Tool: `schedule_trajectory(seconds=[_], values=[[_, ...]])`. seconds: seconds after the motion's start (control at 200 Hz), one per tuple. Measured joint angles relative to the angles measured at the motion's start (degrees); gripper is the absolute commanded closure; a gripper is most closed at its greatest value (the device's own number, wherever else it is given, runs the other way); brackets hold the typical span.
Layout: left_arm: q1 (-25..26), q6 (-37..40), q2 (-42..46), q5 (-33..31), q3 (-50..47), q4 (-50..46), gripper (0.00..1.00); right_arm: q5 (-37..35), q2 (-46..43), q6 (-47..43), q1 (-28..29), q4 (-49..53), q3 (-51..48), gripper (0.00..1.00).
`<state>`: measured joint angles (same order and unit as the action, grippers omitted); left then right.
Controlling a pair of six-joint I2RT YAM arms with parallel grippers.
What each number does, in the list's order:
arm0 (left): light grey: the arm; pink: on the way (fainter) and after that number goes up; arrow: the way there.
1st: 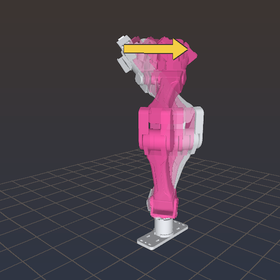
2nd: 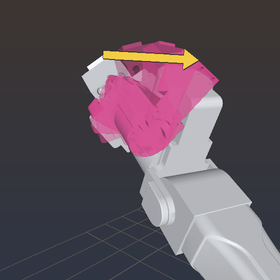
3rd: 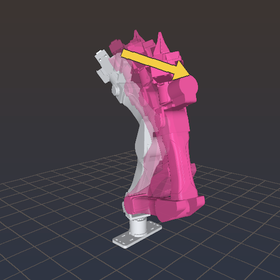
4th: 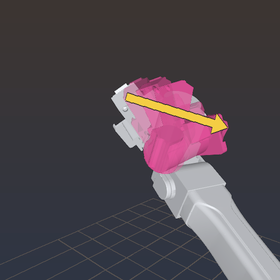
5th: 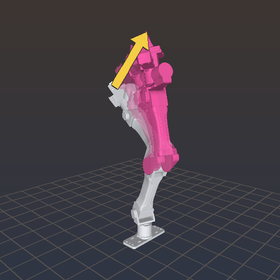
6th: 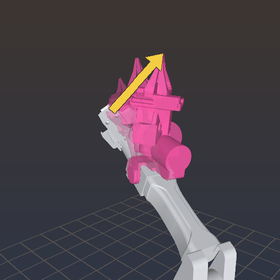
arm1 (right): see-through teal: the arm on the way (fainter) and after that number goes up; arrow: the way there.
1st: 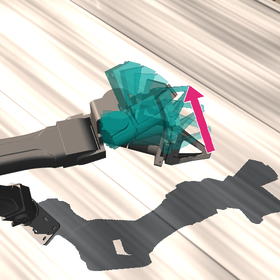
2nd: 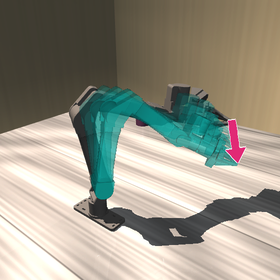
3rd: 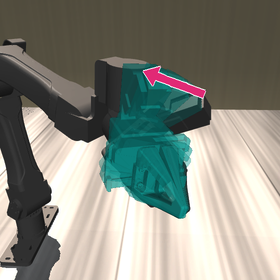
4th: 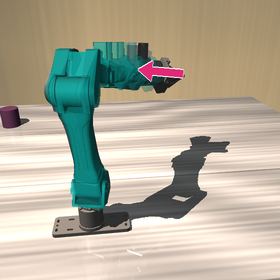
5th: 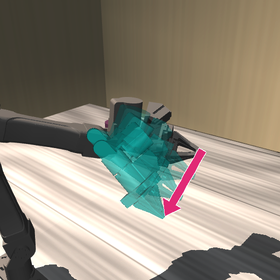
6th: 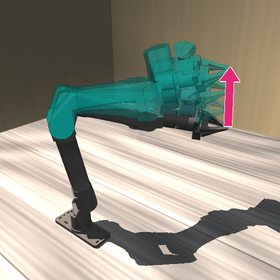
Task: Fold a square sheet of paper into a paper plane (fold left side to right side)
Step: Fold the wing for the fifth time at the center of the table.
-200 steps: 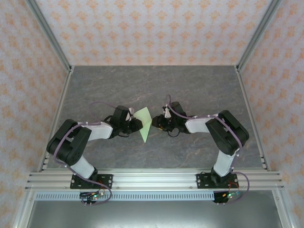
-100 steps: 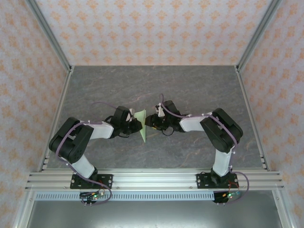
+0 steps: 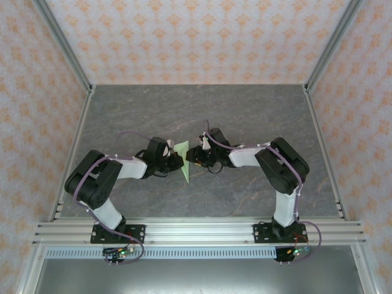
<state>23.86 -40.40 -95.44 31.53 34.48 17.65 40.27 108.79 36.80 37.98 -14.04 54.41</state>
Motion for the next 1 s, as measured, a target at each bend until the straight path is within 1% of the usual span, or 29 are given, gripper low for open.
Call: schedule_trajectory(seconds=[0.21,0.31,0.535,0.771,1.001], values=[[0.00,0.00,-0.09,-0.04,-0.20,0.63,1.00,-0.24,0.63,-0.46,0.00,2.29,1.55,0.56],[0.00,0.02,-0.09,-0.07,-0.31,0.72,1.00,-0.39,0.85,-0.61,0.00,3.30,2.10,0.56],[0.00,0.68,1.20,-1.03,-1.29,0.57,0.99,-0.63,1.64,-0.92,0.00,7.23,4.39,0.57],[0.00,1.49,3.69,-2.36,-2.64,-1.64,0.98,-0.66,2.10,-1.05,0.15,9.20,5.64,0.57],[0.00,1.49,4.37,-2.45,-2.73,-2.49,0.97,-1.36,2.49,-1.36,0.52,11.32,7.02,0.57]])
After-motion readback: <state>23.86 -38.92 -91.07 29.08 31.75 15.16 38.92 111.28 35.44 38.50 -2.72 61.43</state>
